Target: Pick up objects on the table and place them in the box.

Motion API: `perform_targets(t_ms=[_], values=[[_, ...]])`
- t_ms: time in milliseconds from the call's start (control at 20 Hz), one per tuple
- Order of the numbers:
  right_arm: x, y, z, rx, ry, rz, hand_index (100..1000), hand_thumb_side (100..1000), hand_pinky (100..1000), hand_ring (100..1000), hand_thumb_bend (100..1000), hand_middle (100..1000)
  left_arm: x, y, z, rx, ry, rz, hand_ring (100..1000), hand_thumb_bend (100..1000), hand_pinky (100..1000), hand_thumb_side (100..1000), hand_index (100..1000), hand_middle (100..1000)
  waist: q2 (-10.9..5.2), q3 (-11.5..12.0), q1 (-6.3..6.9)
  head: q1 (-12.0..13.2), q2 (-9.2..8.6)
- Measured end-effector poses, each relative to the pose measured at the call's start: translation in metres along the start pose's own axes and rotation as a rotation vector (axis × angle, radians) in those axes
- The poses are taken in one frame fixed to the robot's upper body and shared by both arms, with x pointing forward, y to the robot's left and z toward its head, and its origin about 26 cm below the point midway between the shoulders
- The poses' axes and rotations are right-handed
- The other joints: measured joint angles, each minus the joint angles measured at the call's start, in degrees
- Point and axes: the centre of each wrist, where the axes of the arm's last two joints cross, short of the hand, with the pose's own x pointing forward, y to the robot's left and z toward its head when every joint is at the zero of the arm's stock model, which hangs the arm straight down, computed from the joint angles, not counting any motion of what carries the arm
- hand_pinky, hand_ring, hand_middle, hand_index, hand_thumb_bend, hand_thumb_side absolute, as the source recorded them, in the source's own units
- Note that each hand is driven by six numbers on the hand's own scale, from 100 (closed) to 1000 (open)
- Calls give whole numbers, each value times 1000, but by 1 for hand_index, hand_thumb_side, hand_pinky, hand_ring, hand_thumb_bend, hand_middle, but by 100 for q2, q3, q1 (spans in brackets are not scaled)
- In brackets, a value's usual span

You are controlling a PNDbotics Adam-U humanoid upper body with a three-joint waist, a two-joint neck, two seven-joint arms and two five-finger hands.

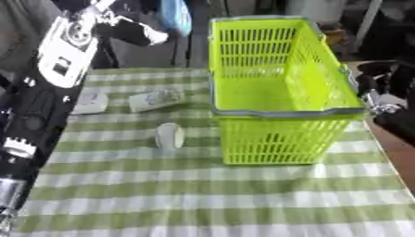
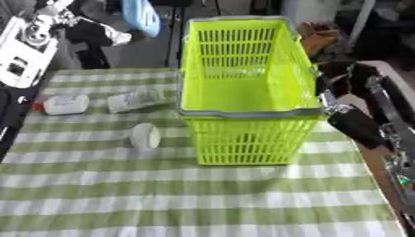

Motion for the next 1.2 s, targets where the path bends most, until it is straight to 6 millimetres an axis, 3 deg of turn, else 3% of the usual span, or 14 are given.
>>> perform_targets(t_ms=[150,200,250,300,350,400,450,500,750,950,1000,1050,1100,1200], values=[[1,0,-2,4,-8,0,783,552,562,554,198,623,11,-18,-9,-77,-85,0,548,322,595,100,486,311,-10,-25,9,18,-5],[2,1,-2,6,-11,-1,782,552,562,554,198,622,14,-25,-11,-104,-112,-1,569,365,607,100,529,357,-12,-29,9,29,-7],[2,1,-2,7,-12,-1,782,552,562,554,198,622,17,-32,-14,-135,-137,-6,607,448,626,191,591,425,-13,-36,9,46,-12],[2,1,-2,9,-13,-1,779,552,562,553,198,620,20,-38,-16,-168,-160,-15,665,583,664,367,676,517,-13,-54,9,57,-19],[2,1,-2,10,-13,-2,779,552,562,553,198,619,23,-45,-18,-207,-182,-32,705,655,693,455,732,585,-13,-67,10,67,-21],[2,1,-2,11,-14,-2,778,552,562,553,198,619,25,-51,-19,-245,-201,-55,775,724,750,588,829,723,-13,-67,12,76,-21],[2,1,-2,11,-14,-2,778,551,562,553,198,618,26,-56,-19,-284,-214,-89,884,752,858,838,945,876,-13,-67,13,81,-21],[2,1,-2,12,-14,-2,777,551,562,553,198,618,26,-59,-20,-327,-224,-127,944,740,896,1000,980,952,-13,-67,13,91,-21],[2,2,-2,17,-14,-5,777,552,562,553,197,618,26,-75,-18,-489,-233,-273,953,649,898,1000,982,962,-13,-77,31,99,-22],[2,3,-2,17,-14,-6,777,552,562,553,196,618,21,-77,-12,-459,-223,-237,910,561,839,1000,933,931,-17,-12,20,62,-22],[2,3,-2,17,-13,-6,777,552,562,553,196,618,19,-74,-9,-423,-216,-207,815,471,745,894,843,815,-20,13,9,45,-23],[2,3,-2,16,-13,-6,777,552,562,553,196,618,17,-71,-5,-368,-203,-160,815,471,745,894,843,815,-24,27,-6,26,-23],[2,2,-2,14,-12,-5,777,553,562,553,194,618,15,-66,0,-301,-187,-102,768,432,687,807,793,760,-25,46,-24,4,-24],[2,1,-2,10,-10,-5,776,553,562,553,195,618,12,-51,12,-135,-151,28,745,421,647,756,747,741,-25,86,-57,-22,-24]])
